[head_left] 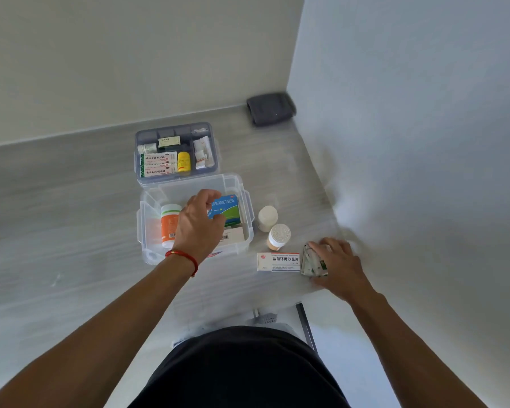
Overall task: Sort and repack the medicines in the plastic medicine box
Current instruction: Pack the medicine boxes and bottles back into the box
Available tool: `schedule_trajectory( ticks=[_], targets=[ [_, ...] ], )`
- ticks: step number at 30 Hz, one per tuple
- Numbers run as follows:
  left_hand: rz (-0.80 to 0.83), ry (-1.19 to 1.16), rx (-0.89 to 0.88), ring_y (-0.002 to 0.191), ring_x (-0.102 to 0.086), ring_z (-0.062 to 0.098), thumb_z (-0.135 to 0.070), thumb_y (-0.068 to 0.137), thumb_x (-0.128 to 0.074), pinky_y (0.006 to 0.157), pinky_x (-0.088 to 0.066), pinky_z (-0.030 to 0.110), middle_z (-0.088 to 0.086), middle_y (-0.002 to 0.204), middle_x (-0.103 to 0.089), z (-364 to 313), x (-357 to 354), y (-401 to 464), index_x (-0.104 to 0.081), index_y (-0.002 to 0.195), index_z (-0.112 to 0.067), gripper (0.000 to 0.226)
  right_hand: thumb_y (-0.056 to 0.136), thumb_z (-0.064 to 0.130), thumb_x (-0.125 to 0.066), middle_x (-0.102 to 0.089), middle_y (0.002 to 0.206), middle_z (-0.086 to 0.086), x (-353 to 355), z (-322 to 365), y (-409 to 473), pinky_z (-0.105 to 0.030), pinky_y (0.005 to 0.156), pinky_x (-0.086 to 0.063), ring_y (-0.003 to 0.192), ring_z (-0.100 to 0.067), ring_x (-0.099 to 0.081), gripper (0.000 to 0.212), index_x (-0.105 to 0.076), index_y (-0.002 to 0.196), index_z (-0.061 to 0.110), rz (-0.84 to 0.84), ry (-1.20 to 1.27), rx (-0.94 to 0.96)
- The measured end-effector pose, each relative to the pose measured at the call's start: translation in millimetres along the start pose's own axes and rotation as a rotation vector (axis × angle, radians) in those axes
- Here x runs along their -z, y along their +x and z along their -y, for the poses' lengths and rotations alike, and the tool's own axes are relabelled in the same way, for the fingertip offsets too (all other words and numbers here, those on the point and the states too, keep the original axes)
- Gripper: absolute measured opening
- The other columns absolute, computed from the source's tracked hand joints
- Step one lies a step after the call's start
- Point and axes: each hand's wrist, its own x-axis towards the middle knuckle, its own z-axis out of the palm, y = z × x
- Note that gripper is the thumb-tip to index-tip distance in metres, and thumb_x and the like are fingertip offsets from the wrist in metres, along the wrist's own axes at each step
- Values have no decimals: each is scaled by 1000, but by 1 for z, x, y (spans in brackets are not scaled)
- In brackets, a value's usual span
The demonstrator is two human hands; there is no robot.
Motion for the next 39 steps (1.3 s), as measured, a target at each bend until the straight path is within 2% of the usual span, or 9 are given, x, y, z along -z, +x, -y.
schedule_trajectory(
  ticks=[4,9,13,19,22,26,30,35,39],
  targets=[
    [-33,-50,-53,106,-64,20,8,81,-59,90,-54,30,4,116,-68,8,-6,-11,-61,116,-10,40,81,41,-67,-51,133,2,-4,2,-3,-39,84,-55,121,-26,-41,67,-48,145,30,-92,-9,22],
    [-71,-47,-159,104,-66,20,12,81,-58,84,-54,24,8,112,-69,9,-12,-21,-62,113,-6,37,79,46,-42,-67,114,-7,-12,7,-6,-36,67,-55,99,-33,-58,68,-60,137,14,-211,-52,51],
    [-85,-52,-215,99,-67,19,14,79,-58,82,-58,28,8,108,-71,7,-12,-24,-63,109,-6,37,79,27,-62,-70,95,-11,-10,5,-7,-36,61,-53,85,-33,-62,54,-58,130,11,-291,50,8],
    [-68,-62,-329,95,-67,16,12,78,-56,82,-55,24,3,104,-72,-8,-13,-28,-66,106,-8,36,93,22,-55,-64,86,-4,10,8,-9,-34,63,-43,77,-28,-60,33,-51,125,16,-309,217,-82],
    [6,-99,-392,91,-66,10,9,81,-59,80,-52,10,0,101,-72,-23,-16,-35,-68,105,-10,32,95,23,-56,-57,73,-2,30,10,-17,-35,60,-40,70,-33,-62,29,-51,123,15,-341,411,-168],
    [301,-201,-253,87,-67,7,-7,90,-63,75,-59,23,-3,111,-69,-47,-21,-36,-64,122,-19,35,95,13,-55,-70,88,-6,77,30,-35,-39,51,-57,77,-26,-70,19,-62,113,15,-297,868,-192],
    [719,-379,-20,85,-75,19,-25,90,-71,68,-62,32,0,127,-61,-56,-16,-29,-32,150,-42,74,102,6,-51,-77,102,-13,113,64,-45,-36,50,-55,85,-33,-75,24,-69,117,11,24,1272,54],
    [586,-520,-48,85,-76,26,-10,88,-72,76,-63,46,4,114,-71,-34,4,-21,-56,135,-31,53,102,10,-54,-75,104,-8,130,113,-34,-44,66,-63,89,-28,-75,24,-62,125,15,215,1188,149],
    [392,-639,70,82,-77,23,-6,88,-72,69,-64,42,9,110,-71,-16,29,-16,-67,117,-20,33,97,13,-67,-70,114,-4,135,144,-16,-45,68,-65,87,-26,-77,41,-50,133,15,139,950,243]
  ],
)
